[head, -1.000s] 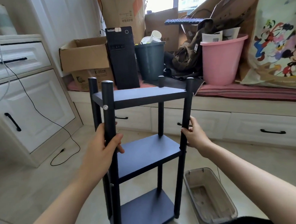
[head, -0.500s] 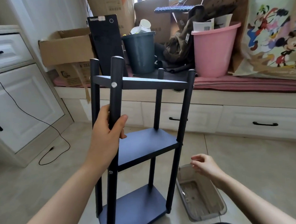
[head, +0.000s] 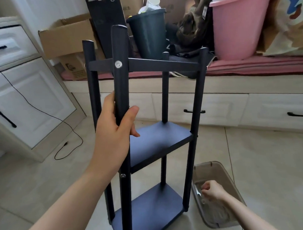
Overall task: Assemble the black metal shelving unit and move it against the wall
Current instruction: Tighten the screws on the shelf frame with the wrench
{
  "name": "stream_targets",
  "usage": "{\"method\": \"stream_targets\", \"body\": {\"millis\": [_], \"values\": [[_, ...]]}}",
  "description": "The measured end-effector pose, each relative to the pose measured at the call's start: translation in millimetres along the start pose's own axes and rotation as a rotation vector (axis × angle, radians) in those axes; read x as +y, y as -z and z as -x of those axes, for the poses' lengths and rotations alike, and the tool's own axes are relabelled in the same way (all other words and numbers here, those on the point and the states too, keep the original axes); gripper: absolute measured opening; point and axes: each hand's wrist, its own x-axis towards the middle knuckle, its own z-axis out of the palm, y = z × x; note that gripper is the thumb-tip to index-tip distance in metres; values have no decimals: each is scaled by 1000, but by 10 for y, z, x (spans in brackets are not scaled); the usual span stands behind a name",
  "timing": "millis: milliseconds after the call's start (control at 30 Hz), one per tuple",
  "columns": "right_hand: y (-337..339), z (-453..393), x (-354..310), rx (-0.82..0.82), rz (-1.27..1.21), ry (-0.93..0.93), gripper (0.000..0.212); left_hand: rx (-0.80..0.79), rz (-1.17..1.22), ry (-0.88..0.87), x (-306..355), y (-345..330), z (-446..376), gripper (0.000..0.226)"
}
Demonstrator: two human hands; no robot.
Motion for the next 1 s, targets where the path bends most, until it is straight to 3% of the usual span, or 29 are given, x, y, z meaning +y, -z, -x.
{"method": "stream_targets", "body": {"millis": [133,333,400,467,600,700,867,1000], "values": [[-157,-240,0,-40,122,-45,25,-11,-11,-23,-17,-54,-51,23],[-465,-370,158,-34,240,-65,61,-12,-26,-43,-61,-97,-100,20],[-531,-350,147,-38,269,-104,58,-5,-35,-41,-62,-108,-115,19],[-608,-284,139,-29,270,-125,54,-1,-46,-42,-57,-112,-126,16],[-692,-183,151,-19,142,-226,70,1,-45,-35,-40,-104,-120,15],[-686,-160,127,-56,125,-233,69,-8,-48,-32,-31,-88,-94,14],[-555,-252,141,-59,85,-93,57,-9,-53,-22,-36,-74,-86,14],[-571,-401,125,33,281,41,42,2,-52,-17,-69,-58,-117,16]]}}
